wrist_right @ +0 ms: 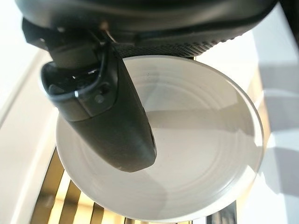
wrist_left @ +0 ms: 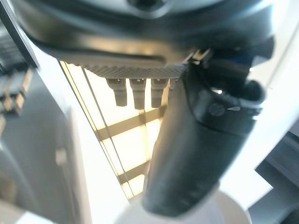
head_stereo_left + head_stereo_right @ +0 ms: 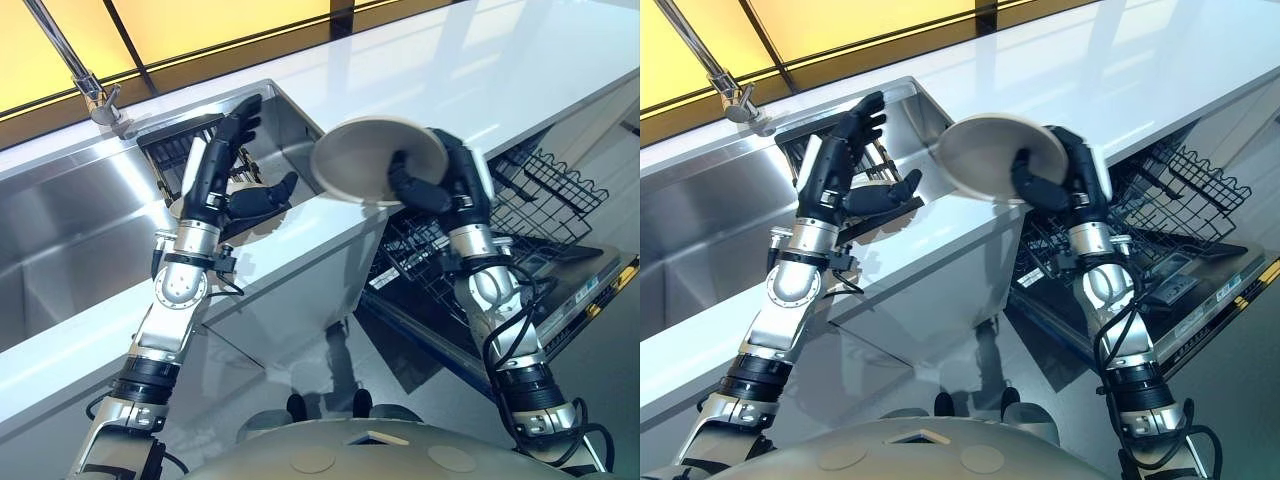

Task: Pick up plates and place into dishwasher.

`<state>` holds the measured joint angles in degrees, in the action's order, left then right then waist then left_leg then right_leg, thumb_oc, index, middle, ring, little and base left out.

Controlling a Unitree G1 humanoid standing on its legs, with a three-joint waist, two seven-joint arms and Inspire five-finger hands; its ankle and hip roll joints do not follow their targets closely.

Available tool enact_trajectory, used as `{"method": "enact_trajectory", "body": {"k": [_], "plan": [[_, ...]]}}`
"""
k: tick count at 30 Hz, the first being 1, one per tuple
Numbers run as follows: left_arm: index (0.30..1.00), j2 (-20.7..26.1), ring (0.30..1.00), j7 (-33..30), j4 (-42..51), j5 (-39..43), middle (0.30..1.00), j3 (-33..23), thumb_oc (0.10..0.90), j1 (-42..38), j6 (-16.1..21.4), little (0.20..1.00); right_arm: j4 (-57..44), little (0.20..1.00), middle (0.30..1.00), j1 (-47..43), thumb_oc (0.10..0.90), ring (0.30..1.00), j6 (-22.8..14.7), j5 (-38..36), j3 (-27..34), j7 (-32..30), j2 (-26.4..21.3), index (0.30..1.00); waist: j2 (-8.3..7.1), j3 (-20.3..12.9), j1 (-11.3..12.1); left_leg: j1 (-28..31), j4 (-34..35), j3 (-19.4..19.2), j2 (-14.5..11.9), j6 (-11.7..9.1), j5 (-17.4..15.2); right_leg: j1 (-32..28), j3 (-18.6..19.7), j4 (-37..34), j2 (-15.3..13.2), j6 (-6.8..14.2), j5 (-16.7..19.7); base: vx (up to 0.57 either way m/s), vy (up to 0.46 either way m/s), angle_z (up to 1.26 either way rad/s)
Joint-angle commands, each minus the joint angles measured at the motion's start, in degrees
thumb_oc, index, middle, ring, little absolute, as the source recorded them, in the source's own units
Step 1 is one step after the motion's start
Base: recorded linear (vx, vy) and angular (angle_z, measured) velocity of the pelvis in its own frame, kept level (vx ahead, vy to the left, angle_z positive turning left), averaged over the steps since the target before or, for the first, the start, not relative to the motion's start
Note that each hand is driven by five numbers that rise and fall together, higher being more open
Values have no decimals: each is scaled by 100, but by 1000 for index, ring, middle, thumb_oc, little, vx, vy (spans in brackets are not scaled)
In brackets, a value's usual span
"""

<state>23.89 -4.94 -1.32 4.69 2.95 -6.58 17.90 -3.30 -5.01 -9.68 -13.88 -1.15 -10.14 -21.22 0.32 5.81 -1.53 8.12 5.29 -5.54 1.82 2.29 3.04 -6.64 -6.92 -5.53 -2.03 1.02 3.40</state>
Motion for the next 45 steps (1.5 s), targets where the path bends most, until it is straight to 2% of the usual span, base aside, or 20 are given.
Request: {"method": "enact_trajectory", "body": {"k": [1, 6, 9, 13, 17, 19, 25, 32, 35, 41, 45], "plan": [[900, 377, 900, -179, -236, 108, 900, -558, 800, -387, 254, 900, -146, 200, 300, -419, 100, 300, -860, 244, 925, -625, -198, 300, 95, -340, -39, 167, -29, 117, 18, 45, -624, -130, -119, 204, 255, 173, -609, 50, -21, 1], [900, 573, 900, -230, -439, 179, 900, -899, 800, -218, 258, 900, 421, 200, 300, -305, 100, 300, -1049, 560, 1399, -1447, -490, 300, 110, -327, -41, 213, -29, 131, 18, 40, -638, -142, -97, 212, 259, 179, -610, 67, -28, 1], [900, 650, 900, -248, -626, 329, 900, -1111, 800, -155, 290, 900, 911, 200, 300, -354, 100, 300, -956, 836, 1800, -2354, -795, 300, 125, -323, -33, 249, -29, 135, 15, 28, -642, -148, -97, 232, 269, 178, -613, 100, -23, 2], [900, 701, 900, -281, -757, 516, 900, -1257, 800, -126, 277, 900, 1523, 200, 300, -425, 100, 300, -639, 1359, 2226, -3318, -1156, 300, 159, -280, -12, 294, -29, 142, -7, 4, -633, -136, -125, 359, 267, 167, -658, 111, -24, 4], [900, 707, 900, -322, -787, 526, 900, -1305, 800, -150, 259, 900, 1949, 200, 300, -517, 100, 300, -40, 2129, 2392, -3882, -1489, 300, 215, -178, 7, 333, -29, 179, -27, -5, -598, -56, -177, 671, 242, 142, -748, 93, -24, 2], [900, 714, 900, -333, -756, 508, 900, -1324, 800, -163, 214, 900, 2097, 200, 300, -568, 100, 300, 224, 2290, 2388, -3886, -1628, 300, 246, -107, 19, 348, -29, 206, -33, -12, -569, 21, -211, 909, 219, 133, -796, 86, -25, 3], [900, 723, 900, -381, -626, 497, 900, -1342, 800, -238, 81, 900, 2582, 200, 300, -862, 100, 300, 675, 2523, 2258, -3529, -2072, 300, 329, 156, 91, 229, -260, 348, -37, -102, -484, 247, -361, 1539, 148, 28, -1049, 84, -28, 11], [900, 827, 900, -381, -460, 805, 900, -1296, 800, -361, 267, 900, 3351, 200, 300, -1452, 100, 300, 1073, 2671, 1871, -3004, -2553, 300, 391, 458, 293, -209, -630, 546, -50, -224, -440, 441, -499, 1888, 121, -182, -1307, 64, -42, 16], [900, 966, 900, -361, -403, 922, 900, -1281, 800, -423, 482, 900, 3818, 200, 300, -1804, 100, 300, 1248, 2809, 1639, -2940, -2791, 300, 388, 597, 403, -503, -816, 618, -79, -250, -423, 663, -553, 2063, 128, -264, -1353, 5, -102, 22], [900, 1581, 900, -733, -308, 1167, 900, -1190, 800, -916, 1119, 900, 5062, 200, 300, -3124, 100, 300, 2027, 2612, 905, -2940, -3408, 300, 323, 1278, 677, -1511, -1341, 901, -83, -260, -362, 1602, -576, 2689, 177, -344, -1388, -179, -134, 17], [900, 1791, 900, -1047, -376, 1201, 900, -1150, 800, -1205, 1398, 900, 5484, 200, 300, -3691, 100, 300, 2321, 2620, 517, -2959, -3610, 300, 355, 1580, 753, -2049, -1647, 1019, -24, -221, -288, 2147, -580, 3109, 167, -366, -1363, -143, -48, 17]]}}
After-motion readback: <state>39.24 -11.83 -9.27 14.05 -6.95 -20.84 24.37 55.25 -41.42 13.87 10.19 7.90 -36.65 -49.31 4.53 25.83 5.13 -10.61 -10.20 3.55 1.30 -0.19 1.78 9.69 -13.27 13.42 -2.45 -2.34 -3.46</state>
